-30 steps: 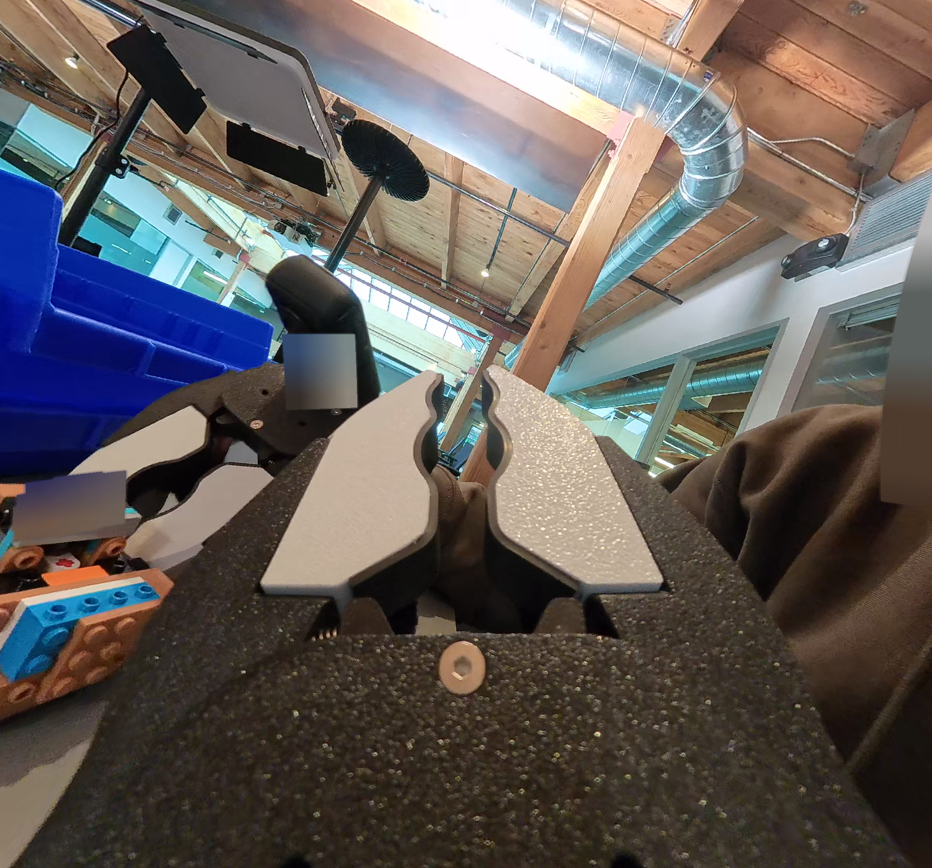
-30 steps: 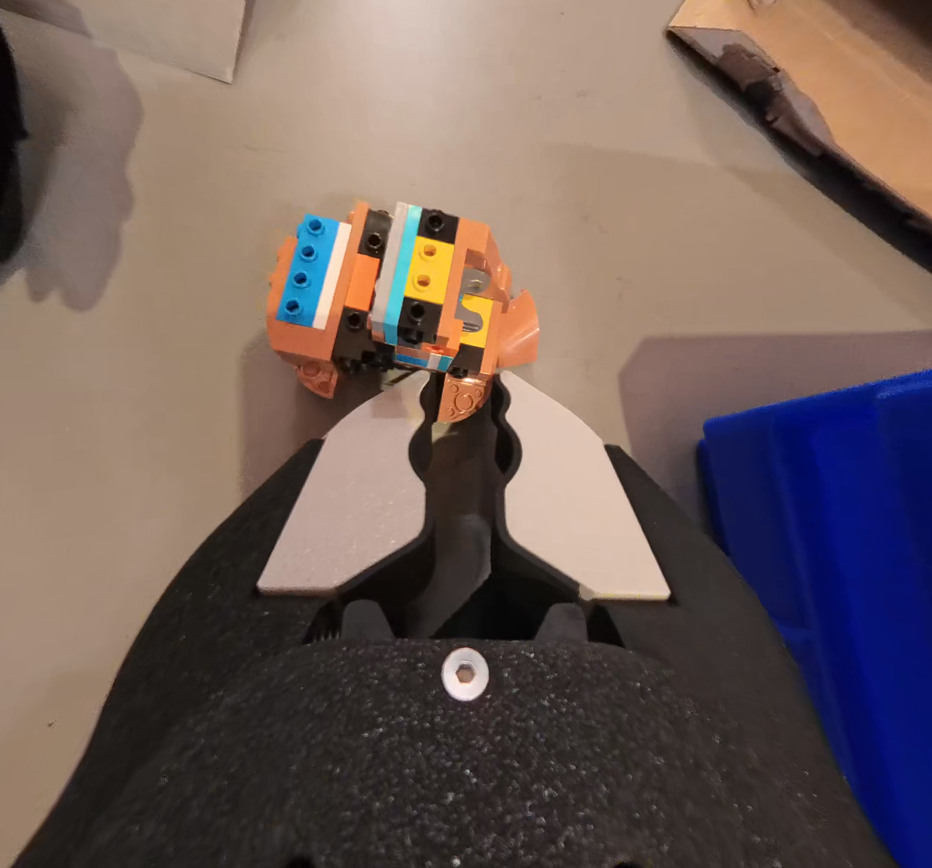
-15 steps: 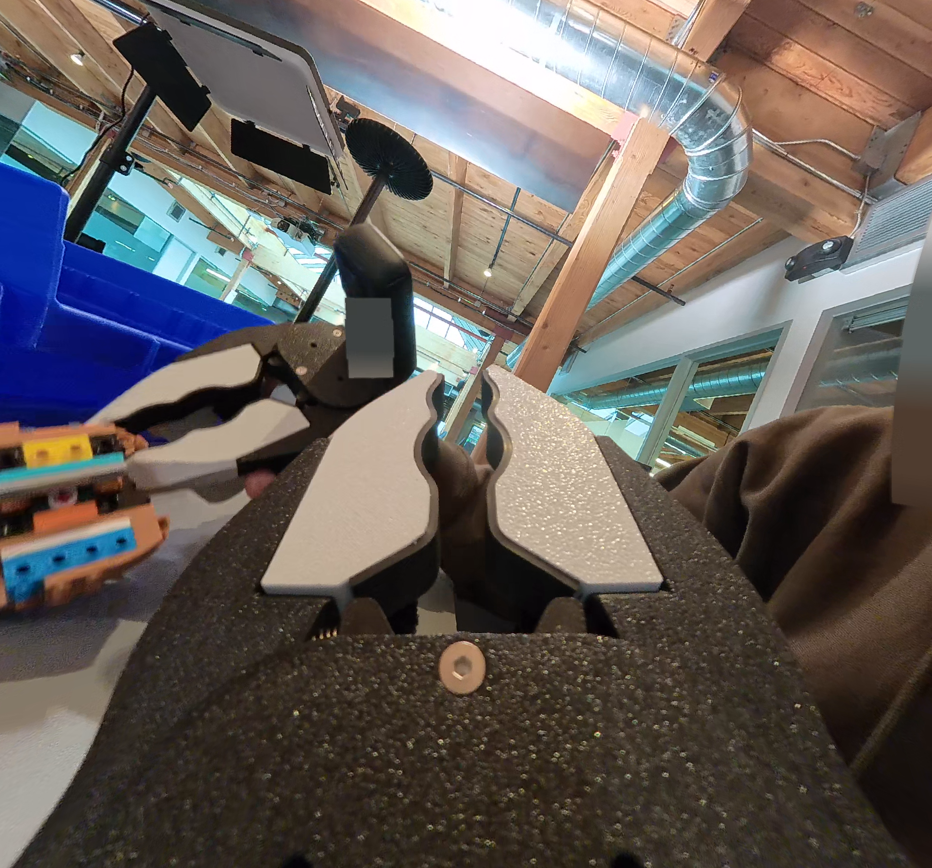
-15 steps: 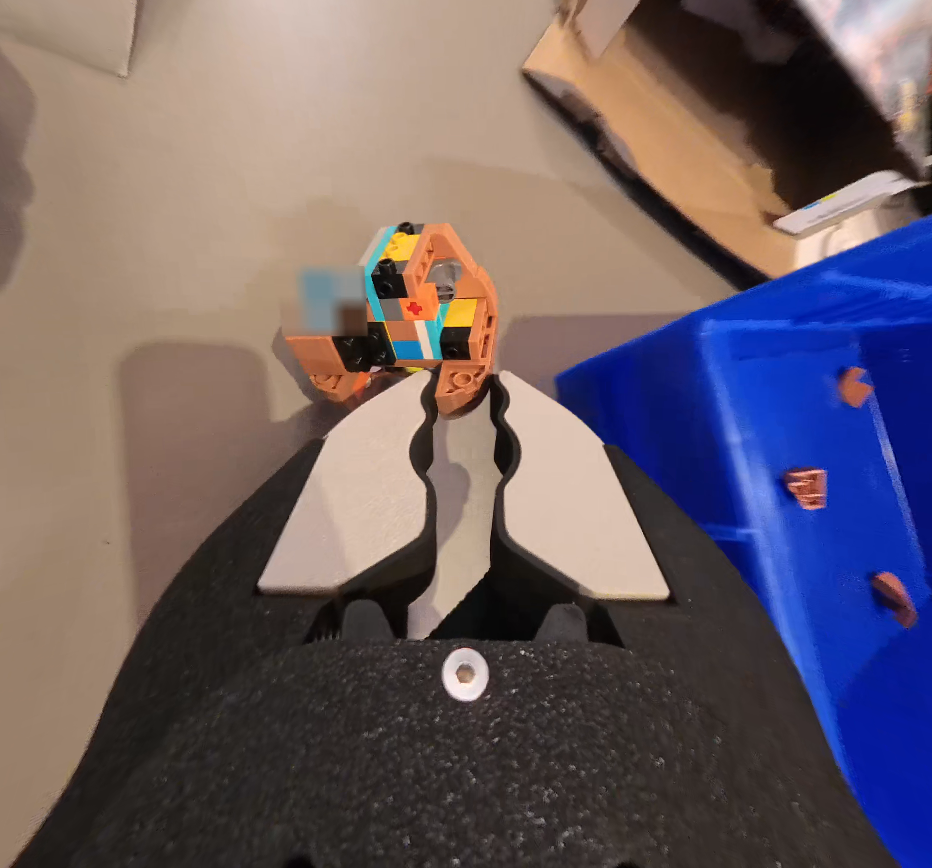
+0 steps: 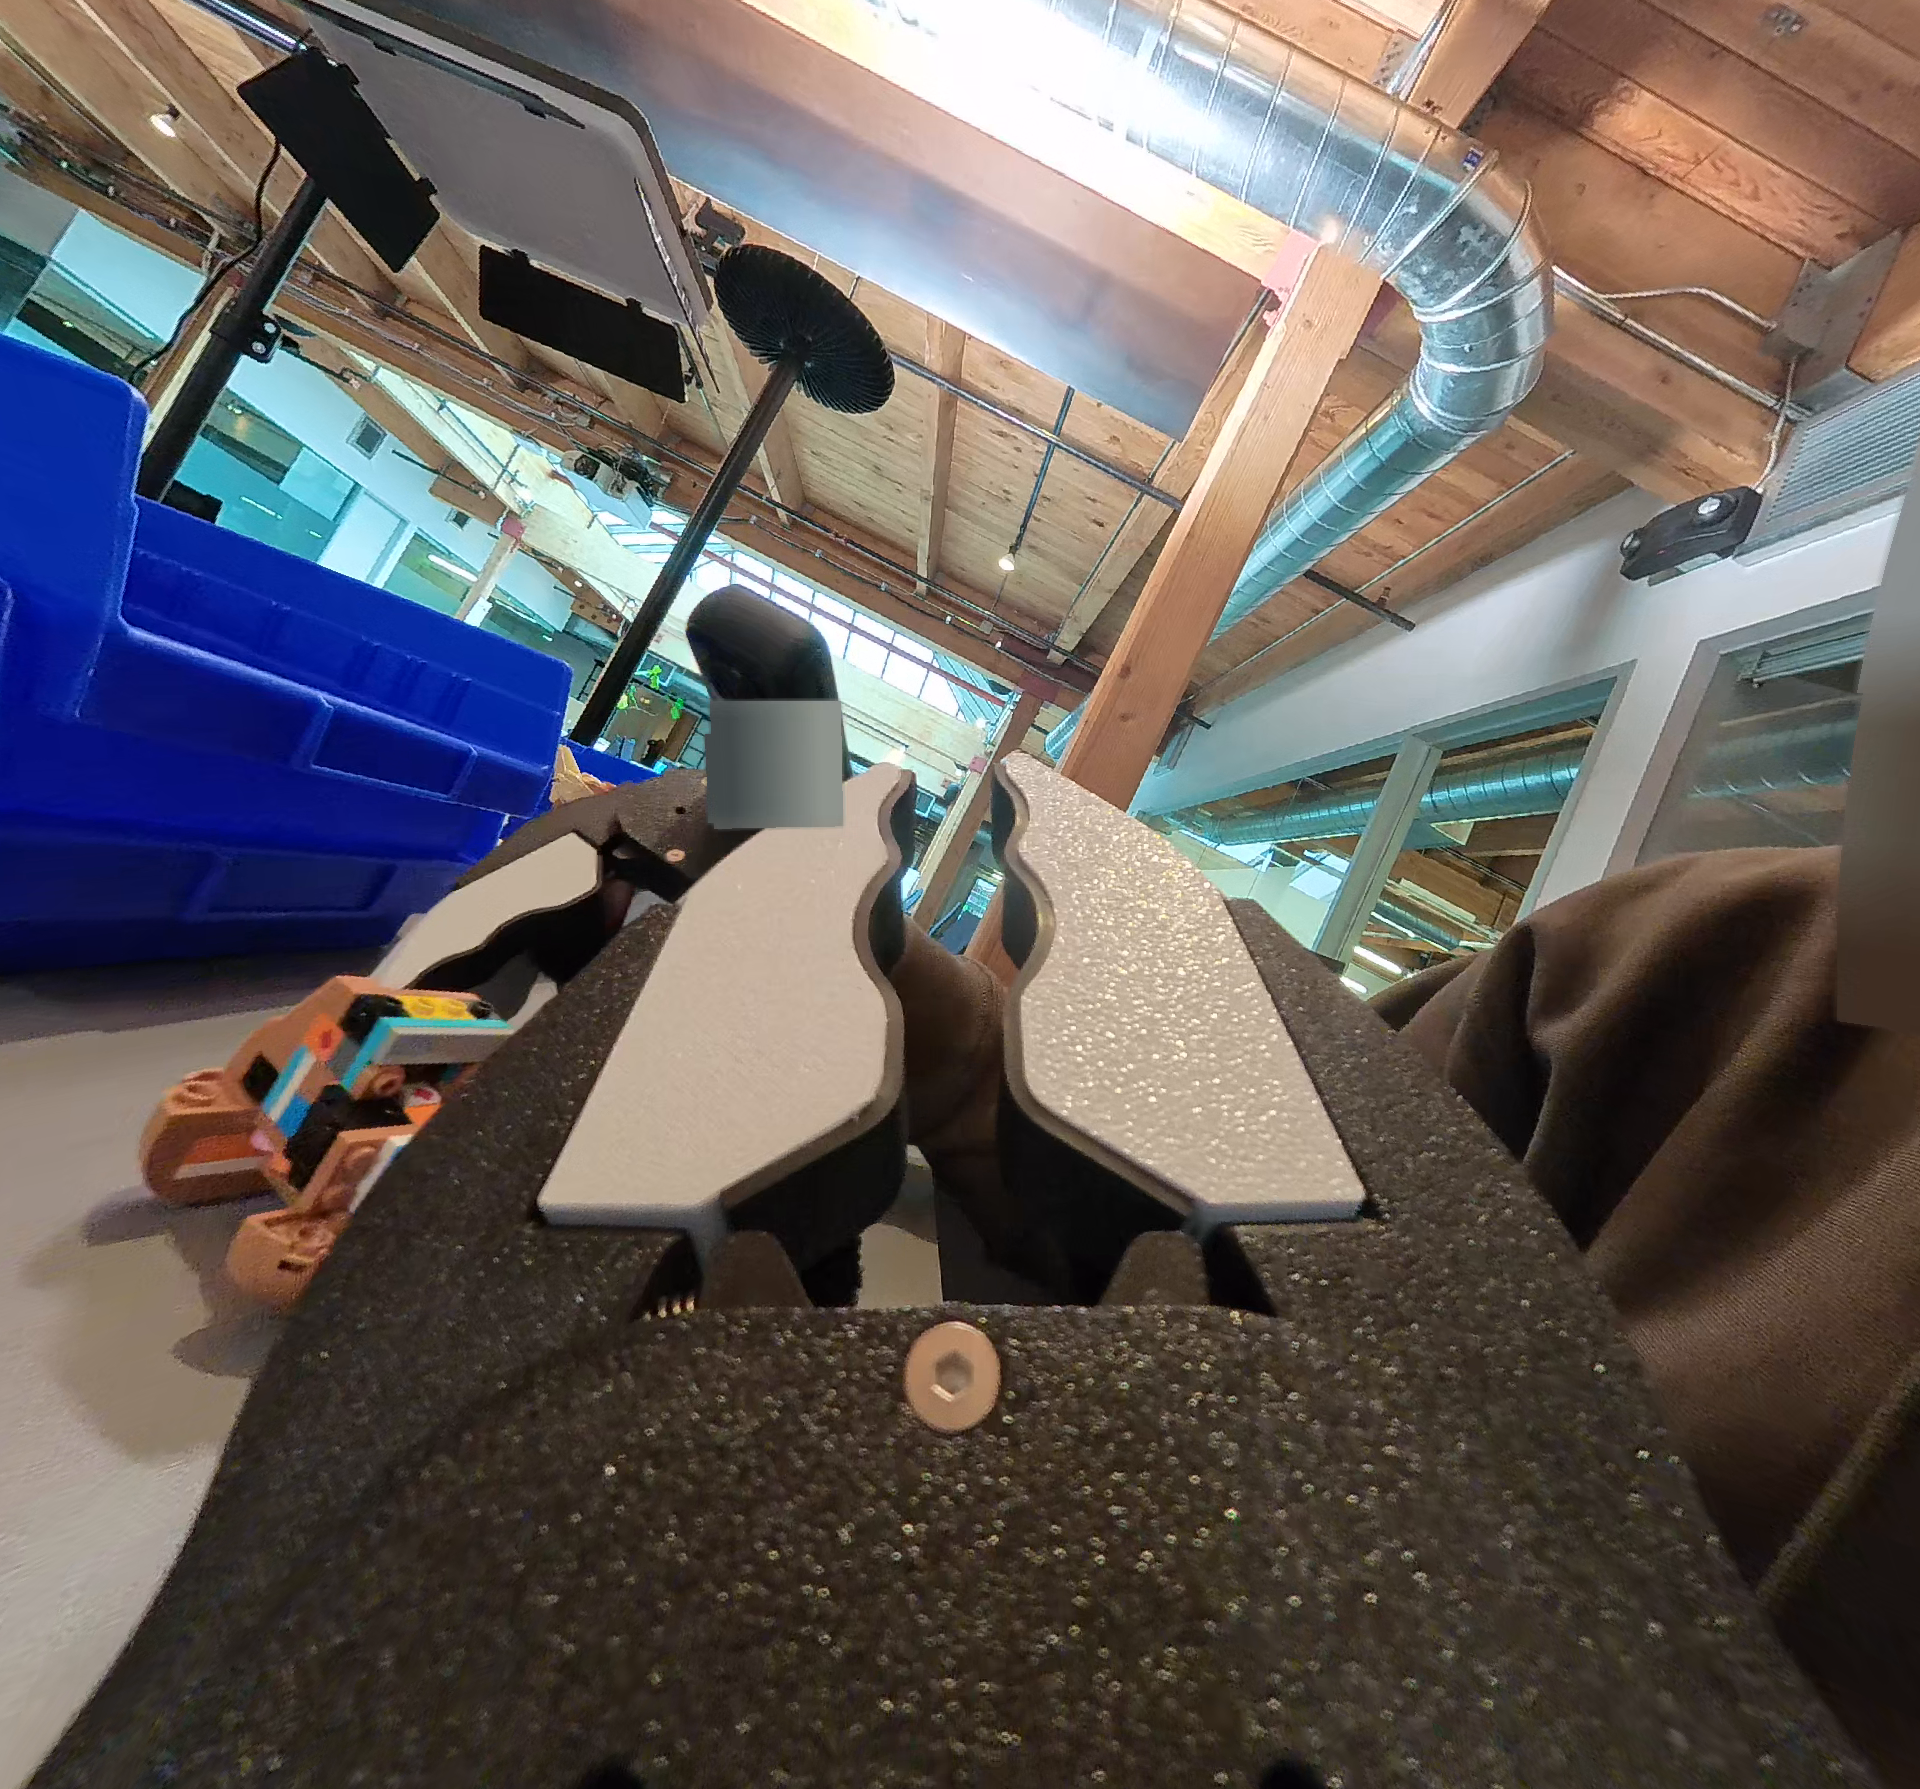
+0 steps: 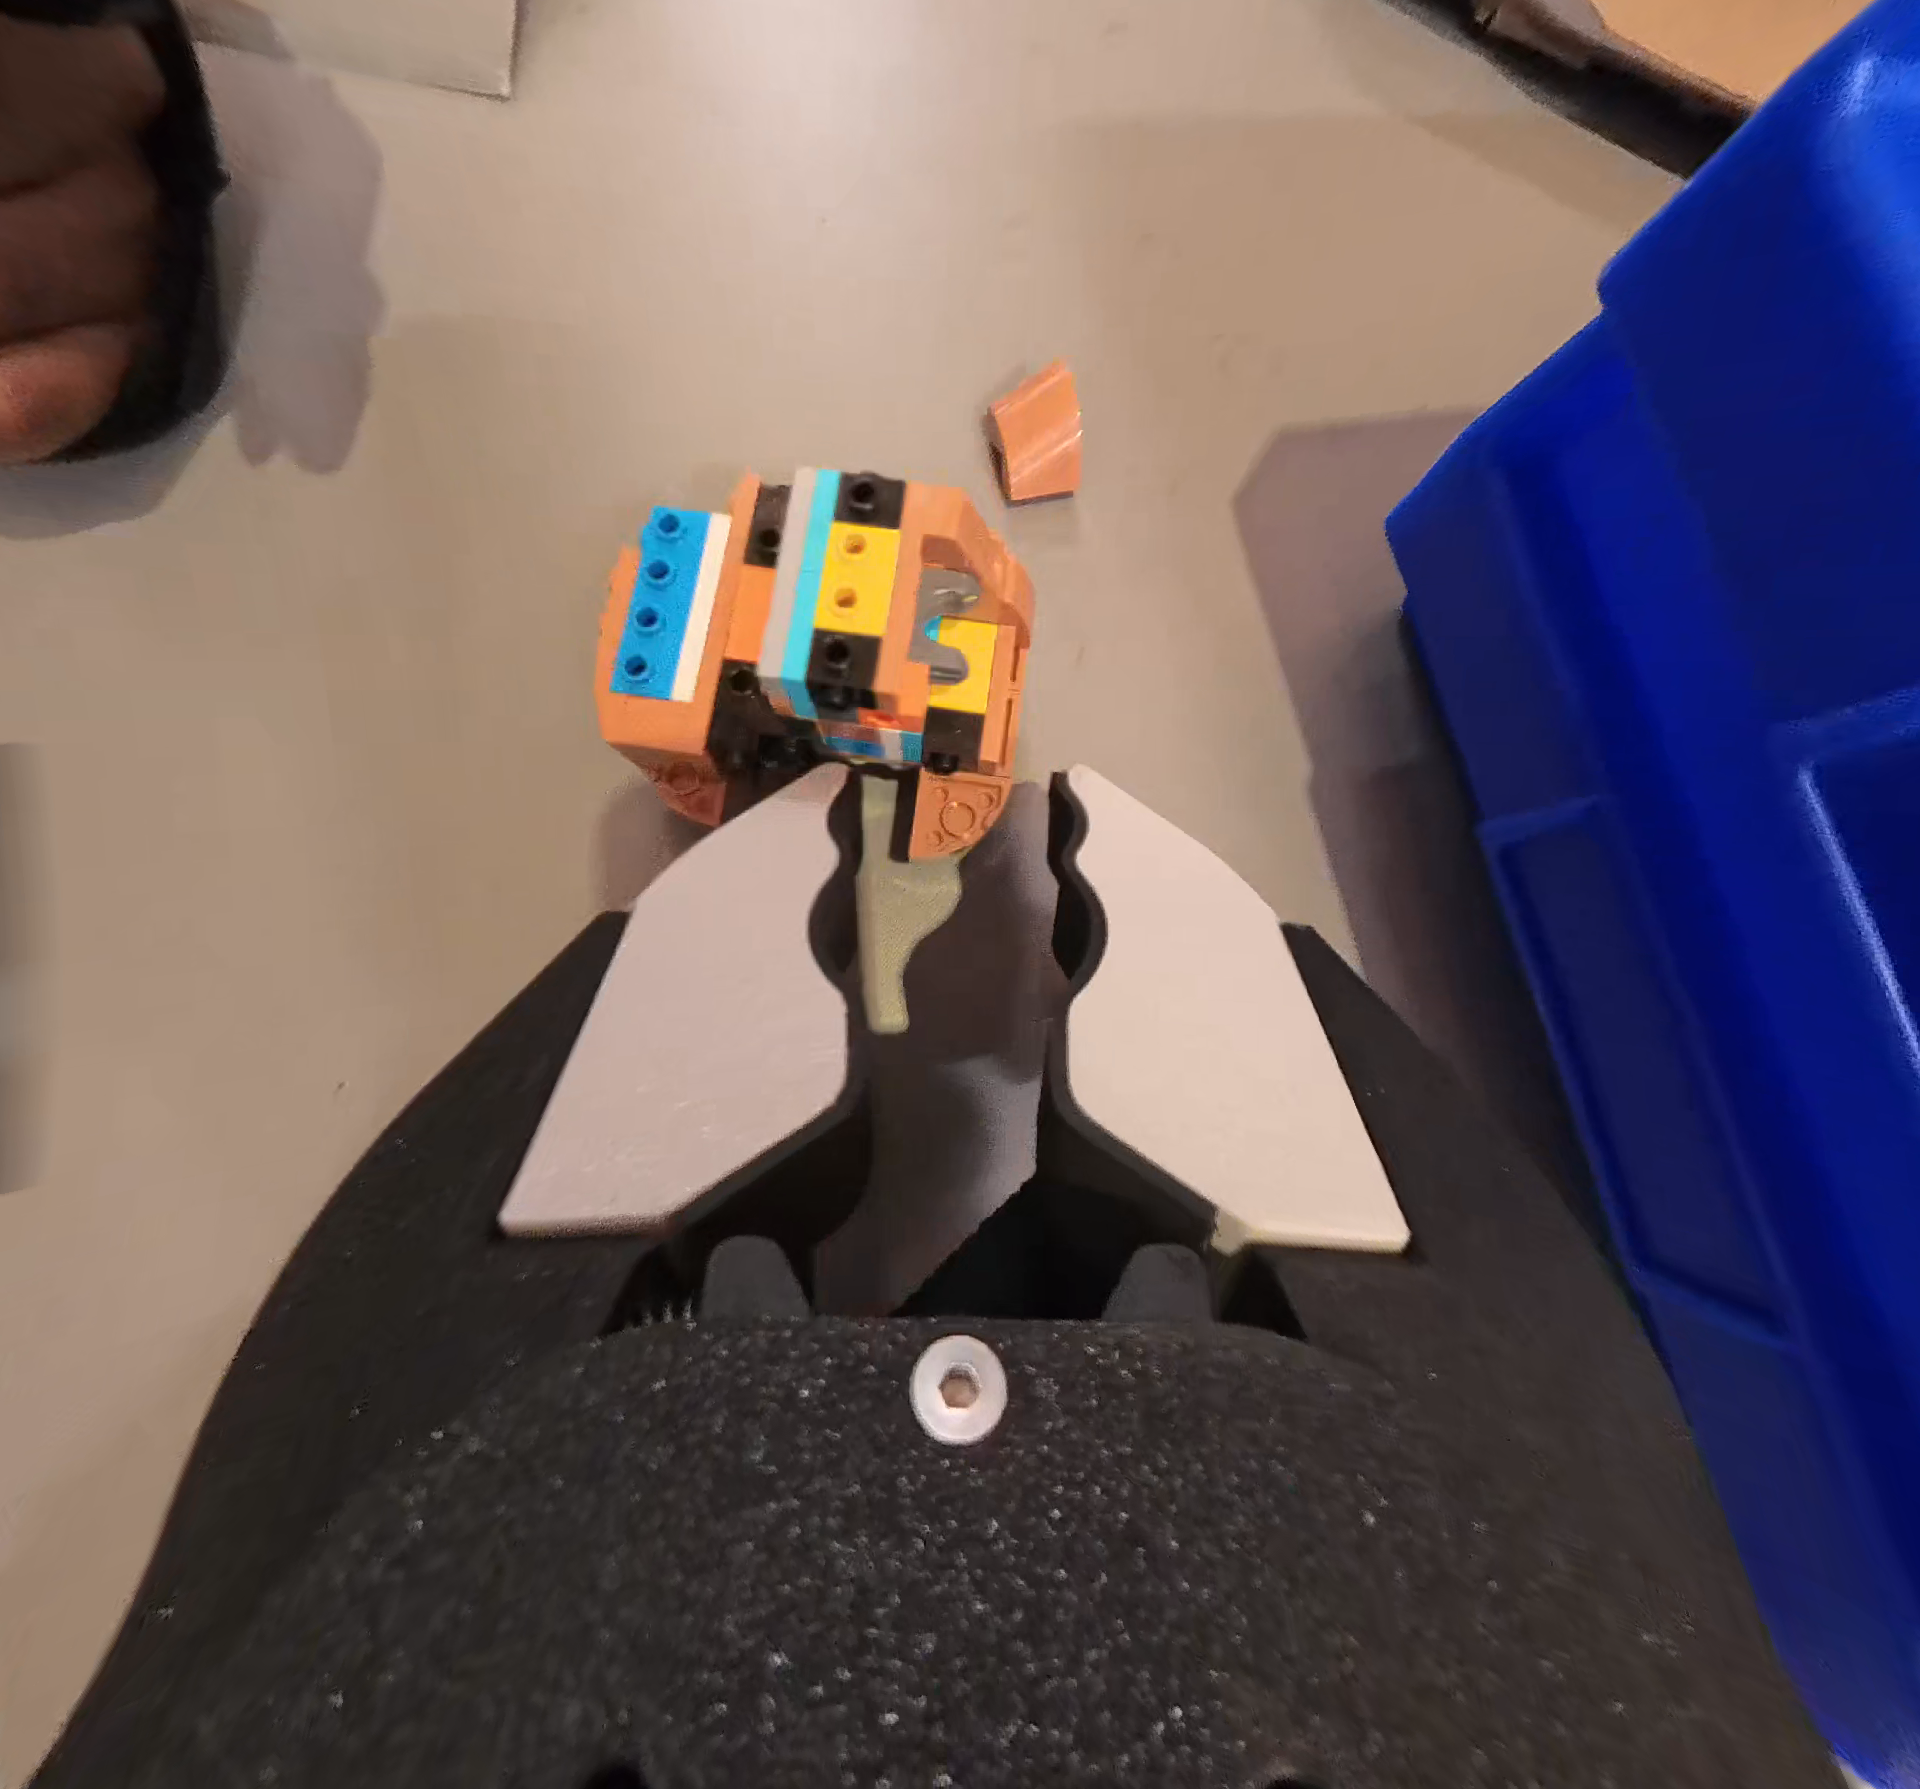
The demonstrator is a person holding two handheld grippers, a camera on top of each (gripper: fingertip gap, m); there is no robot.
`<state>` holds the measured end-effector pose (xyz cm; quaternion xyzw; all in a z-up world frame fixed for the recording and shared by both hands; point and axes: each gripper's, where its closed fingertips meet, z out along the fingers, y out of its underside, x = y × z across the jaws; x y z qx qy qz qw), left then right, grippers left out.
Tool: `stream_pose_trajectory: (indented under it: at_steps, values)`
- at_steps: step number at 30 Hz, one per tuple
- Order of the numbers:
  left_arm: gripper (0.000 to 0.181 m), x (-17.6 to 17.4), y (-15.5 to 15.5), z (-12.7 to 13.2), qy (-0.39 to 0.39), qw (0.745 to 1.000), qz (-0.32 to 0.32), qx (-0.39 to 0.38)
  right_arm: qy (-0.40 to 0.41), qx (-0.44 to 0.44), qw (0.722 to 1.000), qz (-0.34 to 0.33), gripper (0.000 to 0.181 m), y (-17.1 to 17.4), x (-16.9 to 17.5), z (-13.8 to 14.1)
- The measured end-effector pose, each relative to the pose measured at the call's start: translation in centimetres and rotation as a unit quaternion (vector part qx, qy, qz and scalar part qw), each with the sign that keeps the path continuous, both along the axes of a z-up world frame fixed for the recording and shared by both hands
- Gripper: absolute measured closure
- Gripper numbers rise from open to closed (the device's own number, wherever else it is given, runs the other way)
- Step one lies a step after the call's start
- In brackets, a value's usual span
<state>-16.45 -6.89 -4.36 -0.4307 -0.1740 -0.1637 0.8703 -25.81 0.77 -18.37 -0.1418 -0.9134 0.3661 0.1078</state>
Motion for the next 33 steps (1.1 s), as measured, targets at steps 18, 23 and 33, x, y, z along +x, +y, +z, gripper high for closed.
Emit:
stream_pose_trajectory:
  at_steps: [18,23,33]
  values:
    - [0.168,1.1,0.7,0.0,0.034,0.999,-0.010,-0.019,-0.025,0.072,0.996,0.048,0.142,-7.4,-3.1,3.0]
    - [0.168,1.1,0.5,0.1,0.032,0.999,-0.014,-0.013,-0.063,0.149,0.985,0.051,0.141,-7.5,-4.1,2.0]
    - [0.168,1.0,0.5,0.1,0.031,0.999,-0.015,-0.012,-0.087,0.305,0.947,0.055,0.146,-6.9,-4.6,0.6]
